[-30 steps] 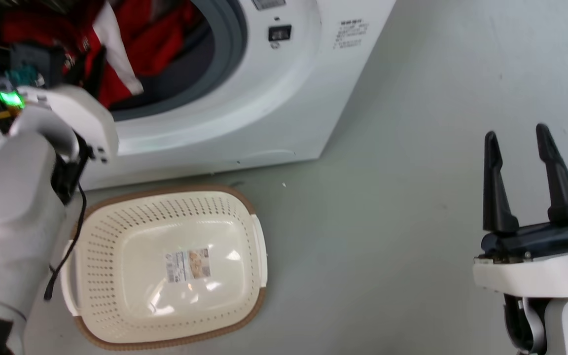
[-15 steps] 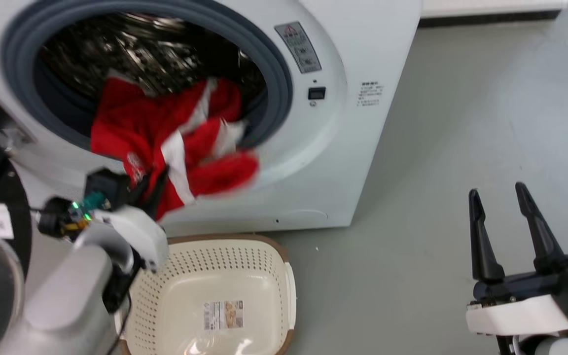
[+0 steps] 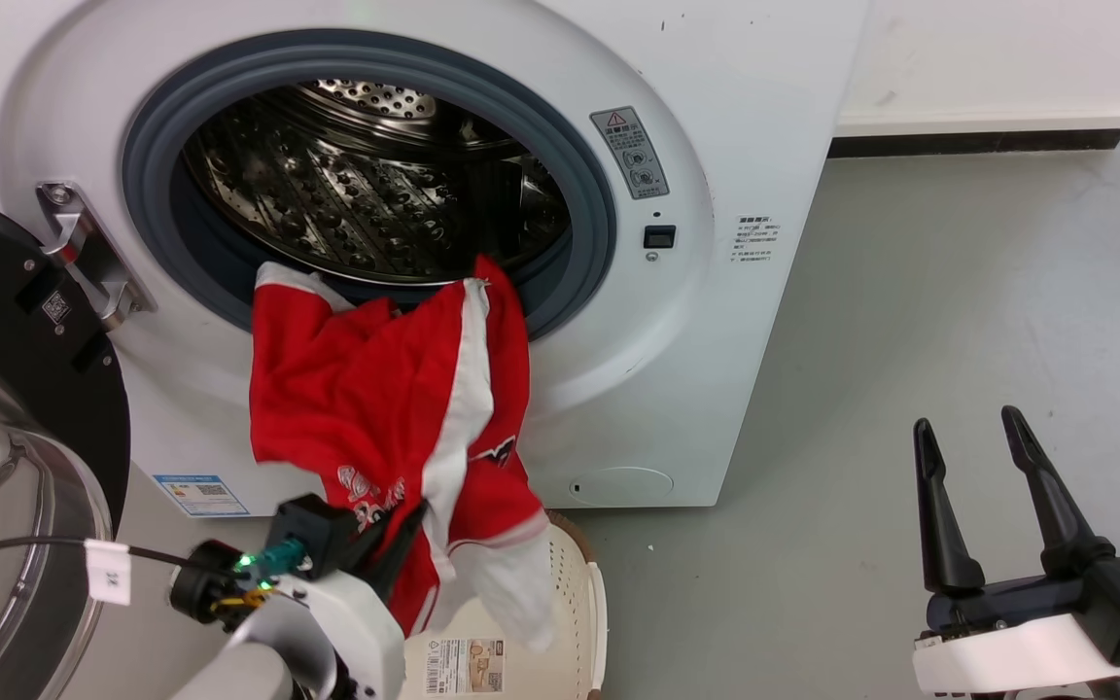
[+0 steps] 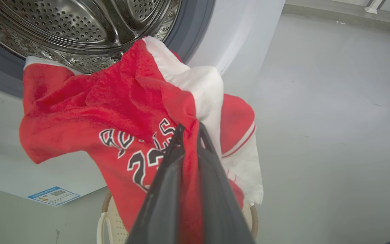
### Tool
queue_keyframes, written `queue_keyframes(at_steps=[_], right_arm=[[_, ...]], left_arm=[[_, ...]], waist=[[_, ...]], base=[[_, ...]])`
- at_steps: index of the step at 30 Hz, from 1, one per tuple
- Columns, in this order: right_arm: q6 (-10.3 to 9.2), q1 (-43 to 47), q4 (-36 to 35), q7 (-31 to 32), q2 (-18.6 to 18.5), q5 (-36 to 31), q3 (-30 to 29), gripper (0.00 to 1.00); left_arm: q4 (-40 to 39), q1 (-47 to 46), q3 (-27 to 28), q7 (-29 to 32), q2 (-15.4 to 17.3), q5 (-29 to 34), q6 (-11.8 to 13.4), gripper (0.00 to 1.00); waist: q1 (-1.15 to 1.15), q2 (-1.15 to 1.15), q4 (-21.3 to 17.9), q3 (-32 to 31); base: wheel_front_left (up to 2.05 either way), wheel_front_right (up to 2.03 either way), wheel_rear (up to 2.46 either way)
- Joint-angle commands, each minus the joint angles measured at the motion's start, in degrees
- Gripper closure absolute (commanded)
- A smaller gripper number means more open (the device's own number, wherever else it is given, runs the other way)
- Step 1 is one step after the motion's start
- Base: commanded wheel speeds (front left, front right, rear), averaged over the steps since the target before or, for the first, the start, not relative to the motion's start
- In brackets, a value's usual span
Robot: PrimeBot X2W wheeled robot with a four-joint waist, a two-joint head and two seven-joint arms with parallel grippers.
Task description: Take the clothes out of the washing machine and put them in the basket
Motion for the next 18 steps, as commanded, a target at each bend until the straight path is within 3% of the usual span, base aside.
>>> queue_keyframes(at_steps=[1, 9, 18], right_arm=[[-0.04, 0.68, 0.09, -0.12, 0.03, 0.49, 0.14, 0.00], [-0.04, -0.16, 0.10, -0.12, 0.03, 0.43, 0.29, 0.00], [-0.04, -3.44, -0.72, -0.12, 0.03, 0.55, 0.12, 0.00]], left_arm=[[-0.55, 1.07, -0.57, 0.30, -0.29, -0.18, -0.15, 1.00], [0.97, 2.78, -1.61, 0.84, -1.63, -1.60, -0.84, 1.00], [9.58, 1.74, -1.52, -0.65, -3.89, -3.16, -1.77, 1.00]], waist=[[0.01, 0.00, -0.14, 0.12], [0.01, 0.00, -1.33, 1.52], [0.01, 0.00, -4.20, 7.04]], base=[[0.00, 0.00, 0.00], [0.00, 0.00, 0.00], [0.00, 0.00, 0.00]])
